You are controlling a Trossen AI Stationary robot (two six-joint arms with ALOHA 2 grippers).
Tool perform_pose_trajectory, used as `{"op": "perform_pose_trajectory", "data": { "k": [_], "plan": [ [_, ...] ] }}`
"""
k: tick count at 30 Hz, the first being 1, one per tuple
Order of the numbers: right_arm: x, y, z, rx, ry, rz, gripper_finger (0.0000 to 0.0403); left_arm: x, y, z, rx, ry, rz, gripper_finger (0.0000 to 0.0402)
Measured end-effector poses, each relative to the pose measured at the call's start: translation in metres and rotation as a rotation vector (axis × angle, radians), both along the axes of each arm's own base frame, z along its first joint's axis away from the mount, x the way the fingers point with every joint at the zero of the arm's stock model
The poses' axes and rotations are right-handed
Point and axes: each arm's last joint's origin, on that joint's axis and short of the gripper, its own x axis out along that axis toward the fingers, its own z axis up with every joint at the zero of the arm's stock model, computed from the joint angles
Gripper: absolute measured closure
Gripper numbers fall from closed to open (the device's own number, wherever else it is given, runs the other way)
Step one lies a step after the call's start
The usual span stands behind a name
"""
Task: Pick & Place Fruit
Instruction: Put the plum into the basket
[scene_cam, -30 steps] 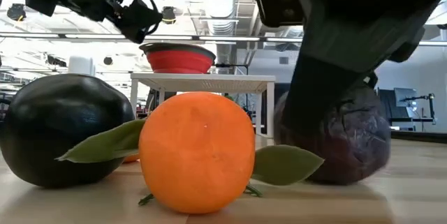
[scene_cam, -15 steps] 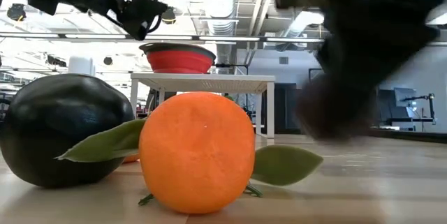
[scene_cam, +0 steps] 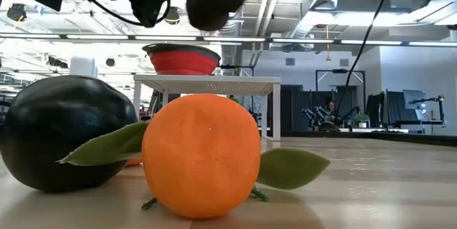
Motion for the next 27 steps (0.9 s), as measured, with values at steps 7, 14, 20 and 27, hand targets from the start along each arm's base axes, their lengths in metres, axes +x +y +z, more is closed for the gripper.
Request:
{"op": "perform_pose_trajectory", "data": {
  "k": [7, 14, 20, 27],
  "plan": [
    [0.008, -0.013, 0.003, -0.049, -0.011, -0.012, 0.0176, 0.006, 0.001, -0.006, 0.016, 0.002, 0.112, 0.0026],
    [0.008, -0.012, 0.003, -0.032, -0.035, -0.026, 0.0174, 0.008, 0.002, -0.004, 0.022, -0.037, 0.151, 0.0022],
    [0.002, 0.002, 0.004, -0.020, -0.062, -0.035, 0.0175, 0.000, 0.000, 0.006, 0.016, -0.065, 0.123, 0.0031],
    [-0.002, 0.021, 0.007, -0.016, -0.096, 0.014, 0.0177, -0.008, 0.004, 0.008, 0.041, -0.019, 0.228, 0.0034]
  ]
}}
